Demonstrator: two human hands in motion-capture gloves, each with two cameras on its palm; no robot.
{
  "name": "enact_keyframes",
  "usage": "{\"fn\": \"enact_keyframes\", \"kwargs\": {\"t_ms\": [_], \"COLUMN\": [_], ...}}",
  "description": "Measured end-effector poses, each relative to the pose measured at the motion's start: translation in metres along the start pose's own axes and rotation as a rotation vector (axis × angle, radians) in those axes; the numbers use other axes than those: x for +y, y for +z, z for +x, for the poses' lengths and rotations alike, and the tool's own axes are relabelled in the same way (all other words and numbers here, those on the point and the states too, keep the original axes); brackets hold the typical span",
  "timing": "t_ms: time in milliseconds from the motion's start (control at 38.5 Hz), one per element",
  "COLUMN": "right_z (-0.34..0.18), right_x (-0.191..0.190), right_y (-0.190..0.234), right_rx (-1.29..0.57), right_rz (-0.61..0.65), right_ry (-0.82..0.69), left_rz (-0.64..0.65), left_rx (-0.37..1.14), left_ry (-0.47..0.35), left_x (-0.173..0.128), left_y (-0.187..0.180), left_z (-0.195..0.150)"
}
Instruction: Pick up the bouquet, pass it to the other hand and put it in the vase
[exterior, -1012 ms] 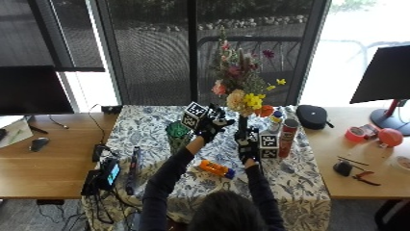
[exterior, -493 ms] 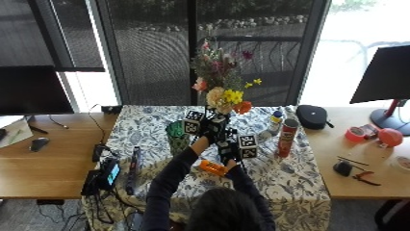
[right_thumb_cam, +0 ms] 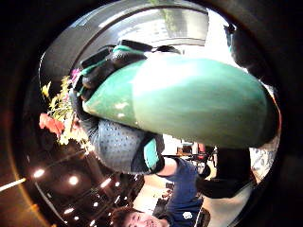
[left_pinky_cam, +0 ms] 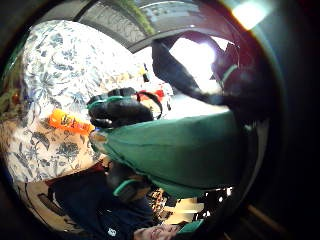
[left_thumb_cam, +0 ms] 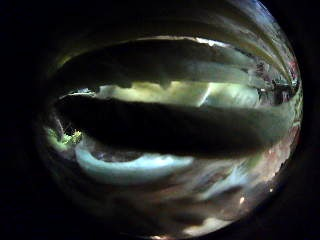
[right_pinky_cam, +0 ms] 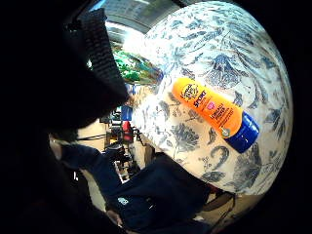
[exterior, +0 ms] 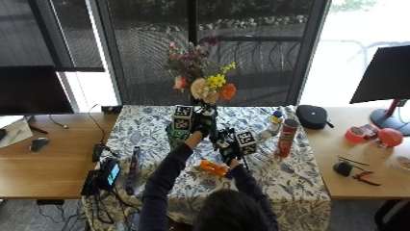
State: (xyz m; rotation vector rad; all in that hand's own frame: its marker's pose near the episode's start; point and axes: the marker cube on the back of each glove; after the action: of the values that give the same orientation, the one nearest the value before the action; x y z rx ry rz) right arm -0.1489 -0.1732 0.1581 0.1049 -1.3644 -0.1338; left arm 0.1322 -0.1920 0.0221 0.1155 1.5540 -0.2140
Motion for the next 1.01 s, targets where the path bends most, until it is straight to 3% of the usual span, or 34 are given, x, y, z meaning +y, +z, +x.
{"fn": "enact_keyframes", "kwargs": {"t_ms": [156, 493, 830, 1012], "right_z": [-0.009, -0.010, -0.006, 0.002], "right_x": [0.007, 0.015, 0.027, 0.017], "right_y": [-0.011, -0.045, -0.061, -0.070], "right_rx": [0.026, 0.002, 0.002, -0.015], "right_rz": [-0.025, 0.056, 0.095, 0.088], "right_ry": [-0.032, -0.005, 0.054, -0.002], "left_rz": [0.056, 0.261, 0.363, 0.376], "left_rx": [-0.018, -0.157, -0.156, -0.109], "left_ry": [0.051, 0.194, 0.170, 0.134], "left_x": [-0.002, -0.008, -0.019, -0.013], "left_y": [-0.016, -0.061, -0.096, -0.110], "left_z": [0.034, 0.105, 0.117, 0.127]}}
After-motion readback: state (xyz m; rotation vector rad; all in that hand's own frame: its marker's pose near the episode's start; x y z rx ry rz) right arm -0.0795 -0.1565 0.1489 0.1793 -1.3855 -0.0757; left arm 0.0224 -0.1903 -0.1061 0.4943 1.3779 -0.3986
